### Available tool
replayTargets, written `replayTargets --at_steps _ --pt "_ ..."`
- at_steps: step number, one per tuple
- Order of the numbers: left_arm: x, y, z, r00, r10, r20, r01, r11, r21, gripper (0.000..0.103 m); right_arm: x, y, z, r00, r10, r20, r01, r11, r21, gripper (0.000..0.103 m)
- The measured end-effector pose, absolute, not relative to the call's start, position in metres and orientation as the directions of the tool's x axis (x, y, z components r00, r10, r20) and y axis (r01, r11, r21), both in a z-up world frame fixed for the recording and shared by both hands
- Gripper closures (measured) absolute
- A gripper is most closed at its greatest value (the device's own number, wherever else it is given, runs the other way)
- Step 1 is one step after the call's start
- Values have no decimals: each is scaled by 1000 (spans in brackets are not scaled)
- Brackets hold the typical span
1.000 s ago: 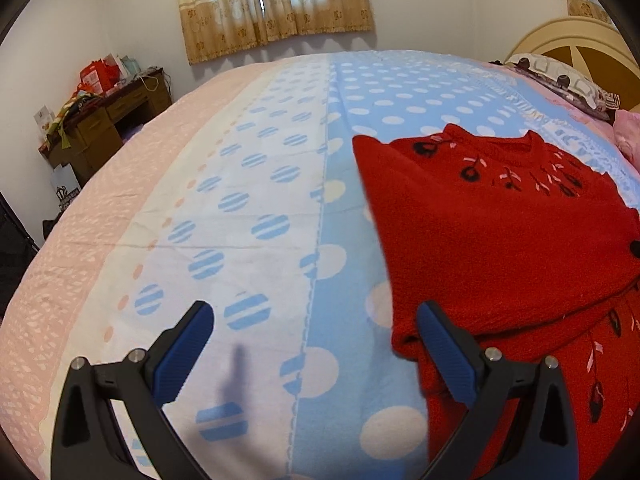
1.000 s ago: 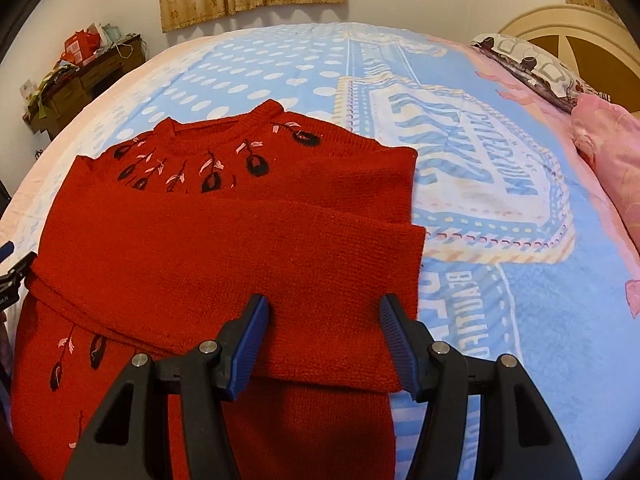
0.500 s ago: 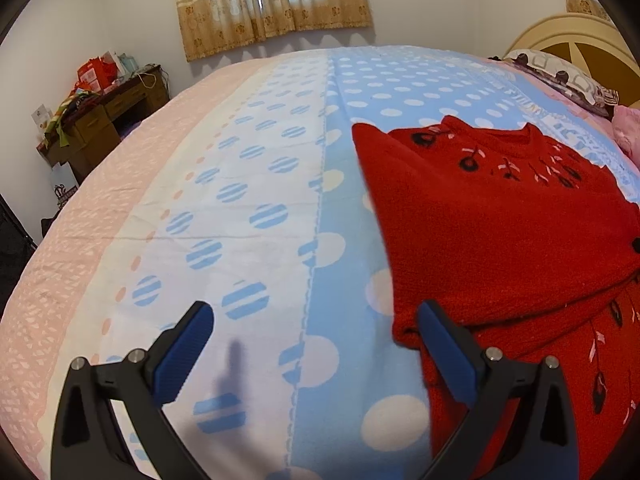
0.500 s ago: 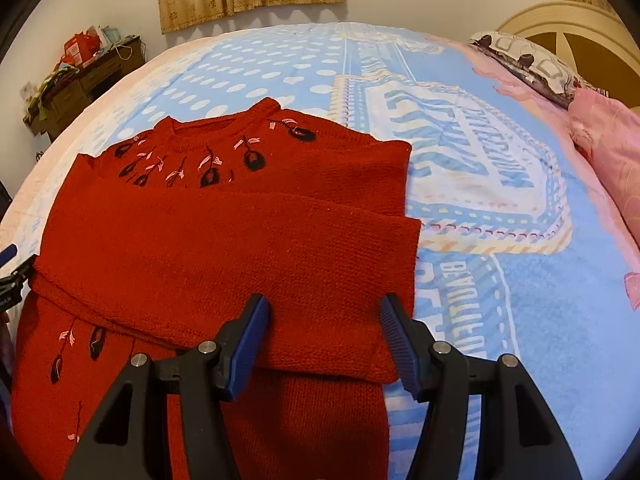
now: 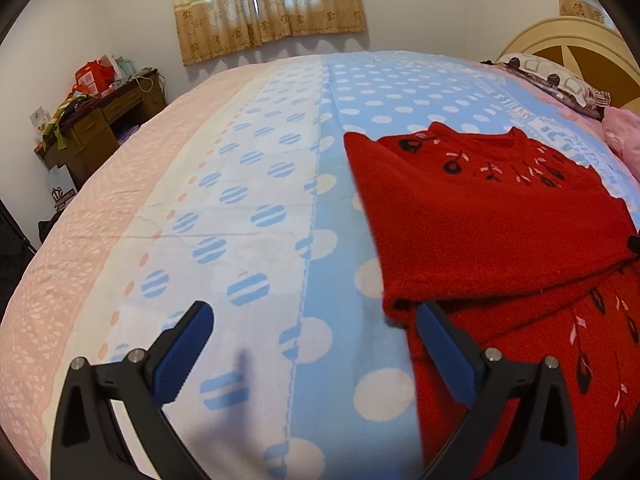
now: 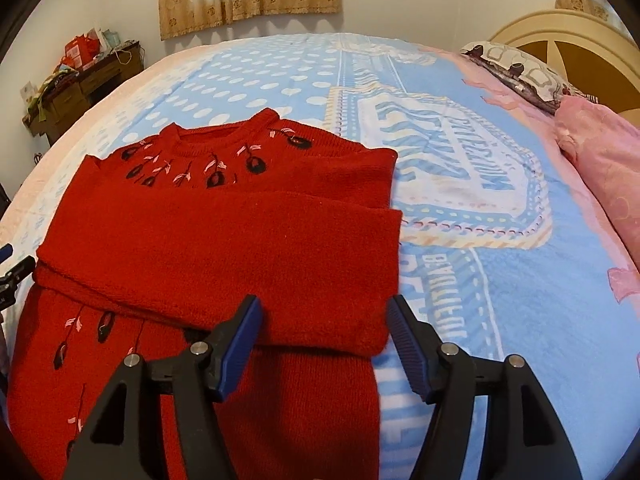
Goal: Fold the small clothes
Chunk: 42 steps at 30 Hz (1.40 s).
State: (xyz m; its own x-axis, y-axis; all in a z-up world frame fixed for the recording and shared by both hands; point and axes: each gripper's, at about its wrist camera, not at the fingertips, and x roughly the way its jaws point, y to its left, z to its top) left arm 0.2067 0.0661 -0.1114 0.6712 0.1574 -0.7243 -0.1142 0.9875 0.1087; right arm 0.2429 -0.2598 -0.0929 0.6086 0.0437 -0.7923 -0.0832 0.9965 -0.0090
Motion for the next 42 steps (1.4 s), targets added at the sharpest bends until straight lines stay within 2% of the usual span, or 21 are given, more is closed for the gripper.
replayTargets --at_steps 23,30,39,42 --pt "150 61 -80 742 72 -667 -70 997 30 0 193 -256 -81 628 73 -775 -91 996 20 36" --pt "117 64 -60 783 28 -622 -48 999 -16 0 169 -257 -76 637 75 -768 -97 995 17 36" --pt "66 63 -41 810 -20 -586 14 1000 -15 0 135 -255 -77 621 91 -778 -116 993 23 36" --pt "50 64 -41 803 -40 -595 36 999 -19 0 119 -252 -77 617 98 -781 -134 991 18 36"
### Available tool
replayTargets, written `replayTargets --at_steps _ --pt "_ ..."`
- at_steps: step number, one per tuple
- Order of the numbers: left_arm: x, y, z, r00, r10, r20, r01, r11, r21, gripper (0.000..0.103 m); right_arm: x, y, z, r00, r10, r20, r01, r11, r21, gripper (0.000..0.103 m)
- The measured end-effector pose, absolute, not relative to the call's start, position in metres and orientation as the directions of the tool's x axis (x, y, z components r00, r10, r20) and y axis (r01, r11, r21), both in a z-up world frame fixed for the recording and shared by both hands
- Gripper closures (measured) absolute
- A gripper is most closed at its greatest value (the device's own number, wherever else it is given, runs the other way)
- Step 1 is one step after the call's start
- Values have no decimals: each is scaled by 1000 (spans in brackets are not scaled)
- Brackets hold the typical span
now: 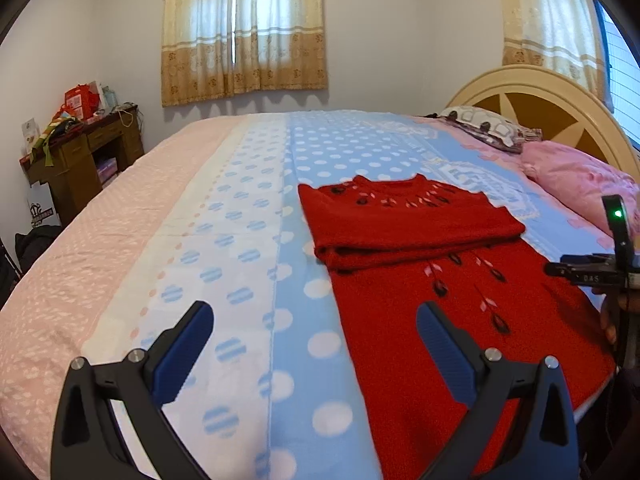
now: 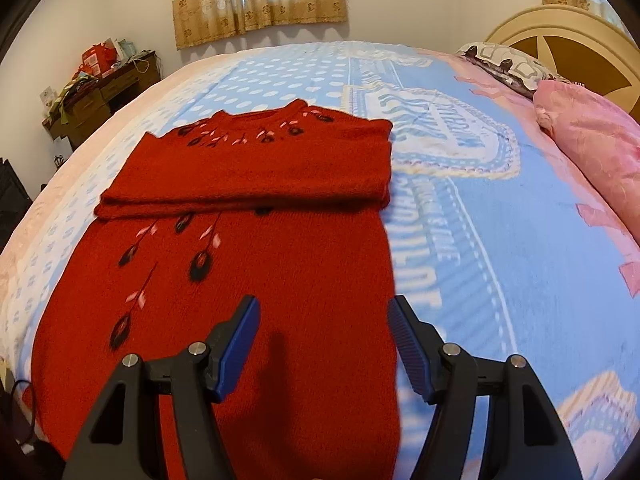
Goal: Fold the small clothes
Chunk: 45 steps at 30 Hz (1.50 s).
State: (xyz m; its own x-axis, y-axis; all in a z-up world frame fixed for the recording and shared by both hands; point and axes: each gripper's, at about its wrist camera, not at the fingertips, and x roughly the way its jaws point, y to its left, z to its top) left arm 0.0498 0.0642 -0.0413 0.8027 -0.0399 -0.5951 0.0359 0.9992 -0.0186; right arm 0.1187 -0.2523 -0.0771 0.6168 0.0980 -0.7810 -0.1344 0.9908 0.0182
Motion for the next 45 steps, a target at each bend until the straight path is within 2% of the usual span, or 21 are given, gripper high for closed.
replayTargets --at_steps 13,22,31,38,40,44,45 --pt "7 35 -68 711 -113 -694 138 990 -20 0 62 -243 -80 603 111 -790 -198 980 -13 36" --pt "-20 26 -55 720 -130 -682 186 982 10 0 41 -250 -76 624 126 -771 -191 981 6 36" --pt "-38 50 -42 733 -102 -673 158 987 22 0 23 -263 -77 641 145 -753 -173 984 43 36" --pt "-15 42 -80 646 -123 -754 145 989 -37 0 12 -272 -82 637 147 -757 -152 986 63 36" --pt "-10 41 -88 617 -128 -777 137 989 -54 2 7 -273 -82 642 146 -752 -153 986 60 36" --pt "-9 34 -101 559 -203 -804 175 977 -125 18 -3 -274 -80 649 135 -749 -148 988 50 36" --pt "-9 32 -105 541 -224 -811 185 972 -144 26 -5 -275 -79 651 131 -748 -142 989 50 36"
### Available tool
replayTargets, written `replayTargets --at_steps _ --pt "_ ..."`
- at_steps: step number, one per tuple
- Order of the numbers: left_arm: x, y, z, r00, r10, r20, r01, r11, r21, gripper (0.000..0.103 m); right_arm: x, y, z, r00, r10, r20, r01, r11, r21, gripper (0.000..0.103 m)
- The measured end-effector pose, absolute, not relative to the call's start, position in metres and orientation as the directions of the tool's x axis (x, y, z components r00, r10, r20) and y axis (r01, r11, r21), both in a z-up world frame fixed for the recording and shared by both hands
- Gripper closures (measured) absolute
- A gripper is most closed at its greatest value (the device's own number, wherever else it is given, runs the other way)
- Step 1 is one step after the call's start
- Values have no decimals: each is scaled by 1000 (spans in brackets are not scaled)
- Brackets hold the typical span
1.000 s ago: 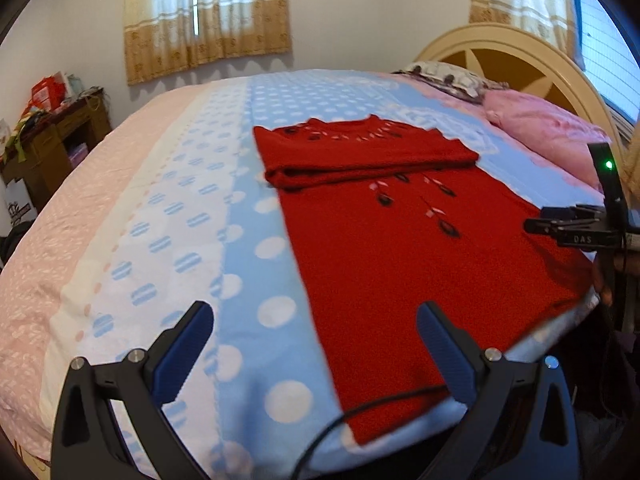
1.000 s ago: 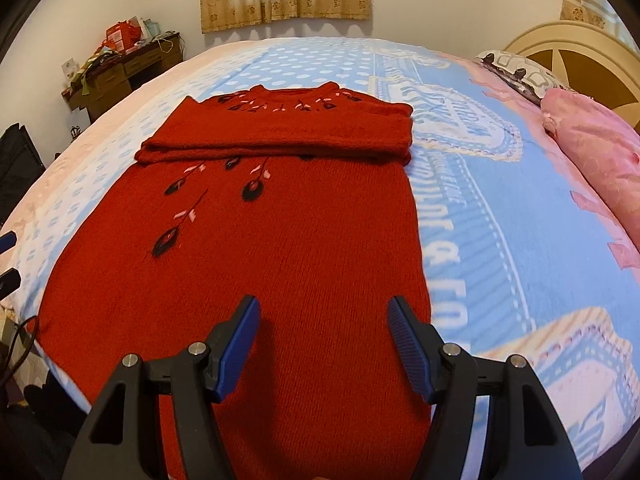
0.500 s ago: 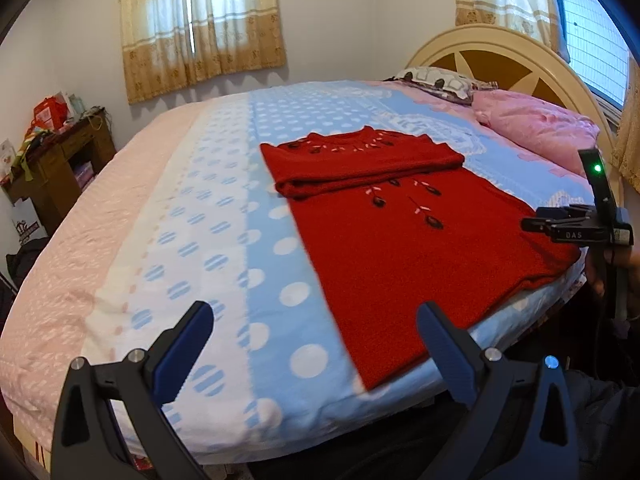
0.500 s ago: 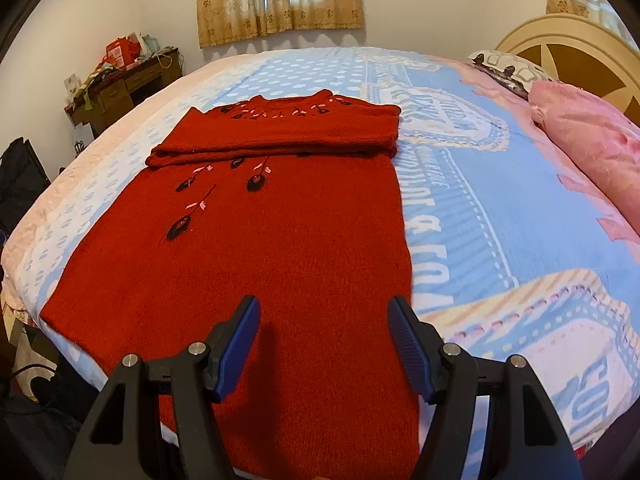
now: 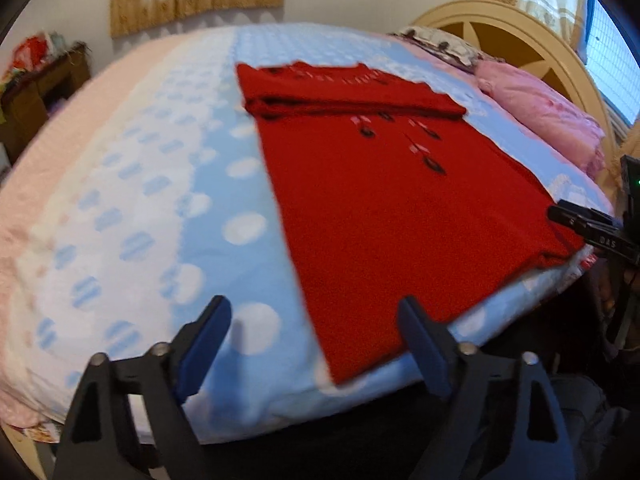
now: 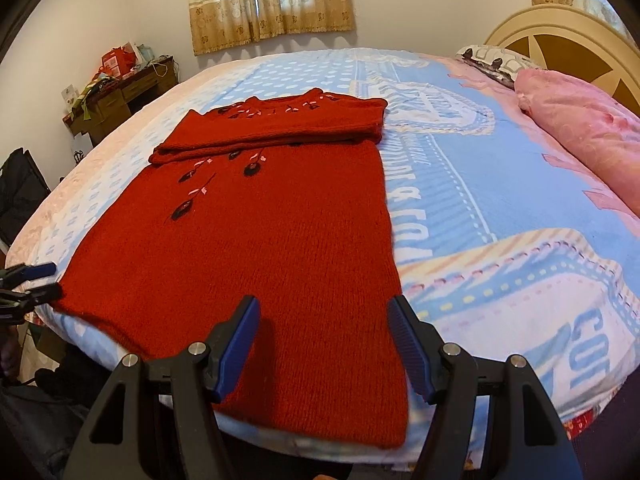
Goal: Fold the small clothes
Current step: 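Move both grippers down to the hem of the red cardigan, then close both grippers on the cardigan hem corners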
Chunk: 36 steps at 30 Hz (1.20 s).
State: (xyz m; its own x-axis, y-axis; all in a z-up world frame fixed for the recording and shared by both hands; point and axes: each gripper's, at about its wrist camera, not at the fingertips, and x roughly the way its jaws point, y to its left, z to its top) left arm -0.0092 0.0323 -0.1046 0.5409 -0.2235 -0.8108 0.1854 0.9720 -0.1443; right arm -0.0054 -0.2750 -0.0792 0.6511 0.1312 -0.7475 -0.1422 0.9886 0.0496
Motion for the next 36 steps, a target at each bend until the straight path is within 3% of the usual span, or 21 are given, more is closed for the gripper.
replayTargets --at_steps 10,20,26,28,29,31,32,36 --pt "-18 25 -105 502 -291 -814 208 955 -213 53 -28 -304 -79 656 131 -743 -72 991 112 36" --pt "-21 18 -105 479 -299 -825 233 950 -209 58 -39 -315 -79 651 187 -736 -77 980 181 37" --pt "-18 19 -106 469 -312 -826 227 947 -228 58 -41 -313 -83 644 232 -729 -102 970 219 67" --pt "-18 18 -105 473 -309 -825 229 947 -223 58 -41 -317 -83 647 254 -719 -101 963 249 86" --pt "-18 19 -105 473 -311 -824 233 947 -223 58 -42 -319 -83 648 268 -713 -101 958 269 90" --pt "-18 20 -104 477 -318 -819 242 944 -226 69 -43 -324 -80 662 293 -690 -102 947 304 93" --pt "-19 20 -103 478 -322 -817 246 942 -228 85 -45 -325 -78 670 301 -679 -104 943 315 93" --pt "-20 22 -97 506 -324 -799 257 941 -219 91 -52 -330 -64 727 319 -608 -120 931 345 94"
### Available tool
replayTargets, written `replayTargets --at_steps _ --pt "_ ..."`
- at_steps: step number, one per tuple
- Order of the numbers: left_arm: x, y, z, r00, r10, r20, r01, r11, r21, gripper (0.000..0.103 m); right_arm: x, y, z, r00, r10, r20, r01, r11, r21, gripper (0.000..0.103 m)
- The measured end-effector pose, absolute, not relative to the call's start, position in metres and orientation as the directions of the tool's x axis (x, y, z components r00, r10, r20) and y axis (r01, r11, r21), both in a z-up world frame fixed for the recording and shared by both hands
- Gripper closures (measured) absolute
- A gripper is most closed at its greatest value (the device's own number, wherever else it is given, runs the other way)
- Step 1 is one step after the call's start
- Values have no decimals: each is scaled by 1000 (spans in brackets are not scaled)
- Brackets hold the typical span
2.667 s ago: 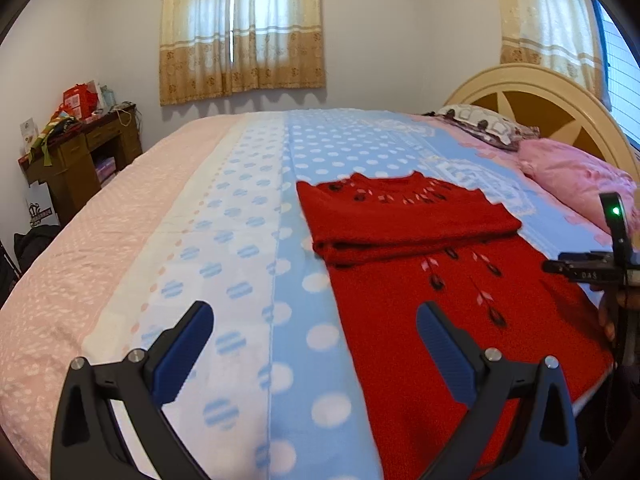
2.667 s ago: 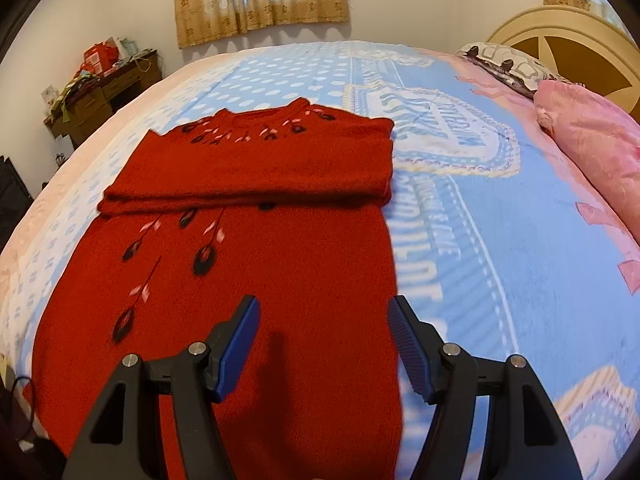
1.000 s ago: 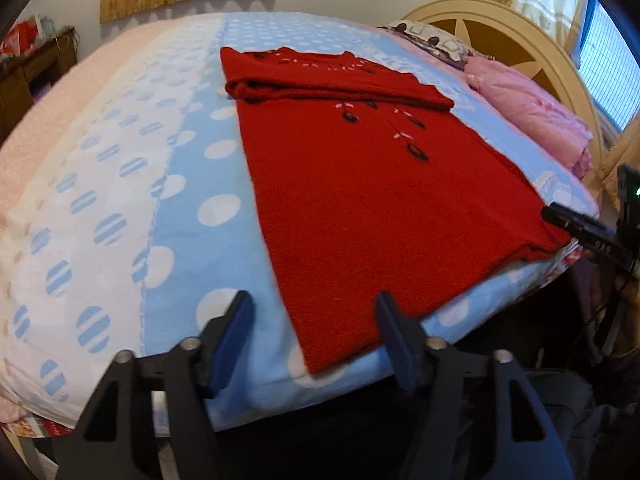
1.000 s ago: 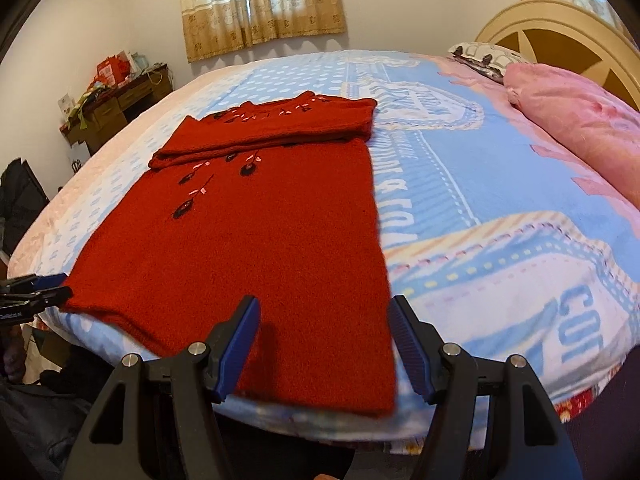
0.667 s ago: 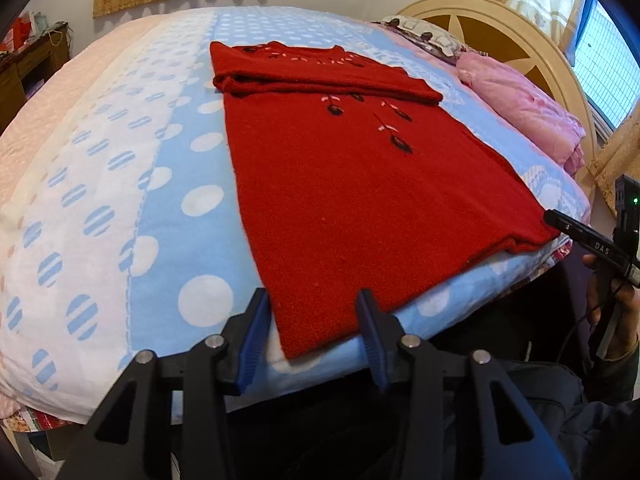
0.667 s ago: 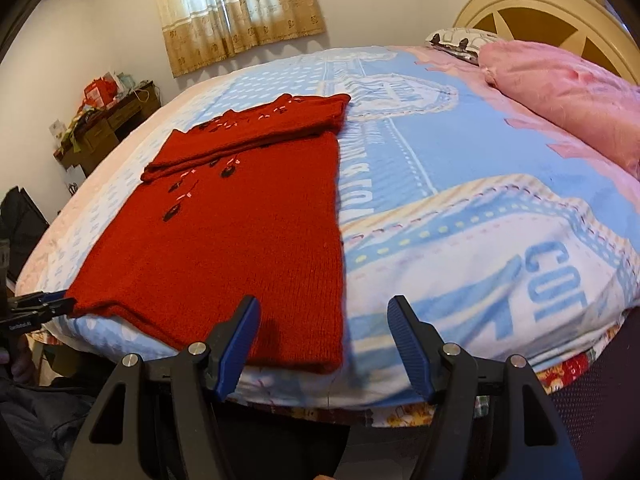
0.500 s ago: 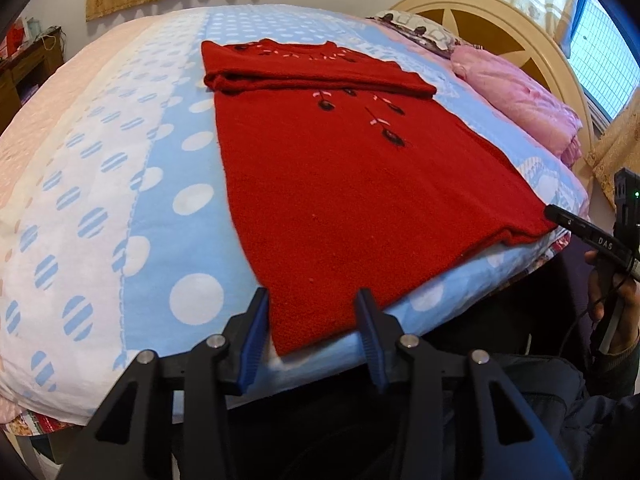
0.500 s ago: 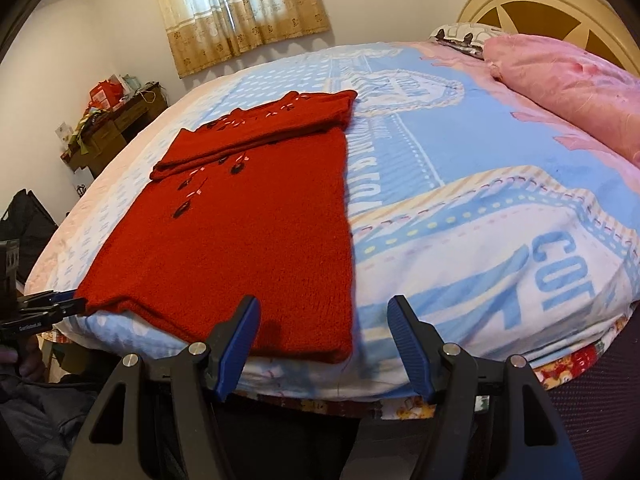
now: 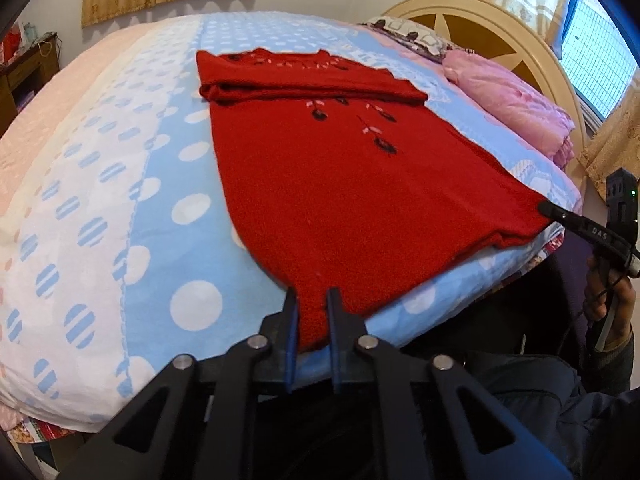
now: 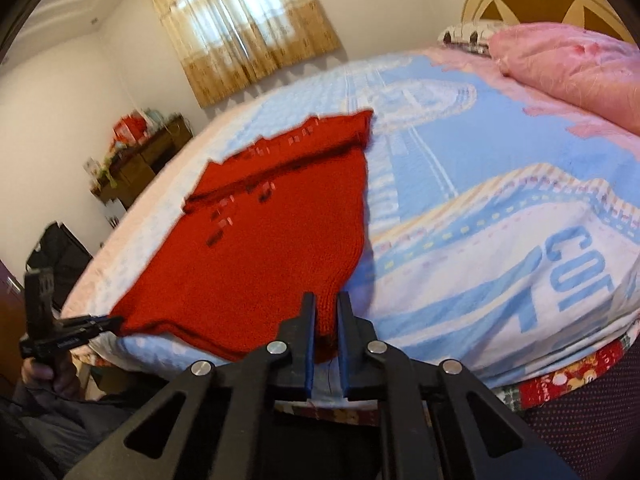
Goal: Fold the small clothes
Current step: 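Close both grippers on the cardigan hem corners, then lift the hem with both grippers and fold it toward the collar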
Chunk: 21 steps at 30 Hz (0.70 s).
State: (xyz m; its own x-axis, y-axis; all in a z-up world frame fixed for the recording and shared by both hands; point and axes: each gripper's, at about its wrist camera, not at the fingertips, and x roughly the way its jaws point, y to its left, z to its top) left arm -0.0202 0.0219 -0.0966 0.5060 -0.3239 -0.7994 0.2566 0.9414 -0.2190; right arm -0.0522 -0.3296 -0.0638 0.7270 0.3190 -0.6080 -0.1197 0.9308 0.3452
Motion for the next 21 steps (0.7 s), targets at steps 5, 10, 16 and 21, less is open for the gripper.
replayTargets --at_steps 5,10,16,21 --pt "-20 32 -80 565 -332 -756 245 942 -230 91 -51 -334 -54 761 316 -566 -109 923 369 95" --pt "-12 45 -63 620 -355 -700 234 935 -267 92 -42 -334 -40 786 320 -529 -118 917 381 95" --pt "8 51 -43 667 -356 -655 228 934 -276 94 -23 -336 -14 823 308 -478 -119 916 384 95" --pt "27 58 -31 693 -350 -630 220 935 -277 96 6 -336 6 834 304 -460 -121 915 385 95"
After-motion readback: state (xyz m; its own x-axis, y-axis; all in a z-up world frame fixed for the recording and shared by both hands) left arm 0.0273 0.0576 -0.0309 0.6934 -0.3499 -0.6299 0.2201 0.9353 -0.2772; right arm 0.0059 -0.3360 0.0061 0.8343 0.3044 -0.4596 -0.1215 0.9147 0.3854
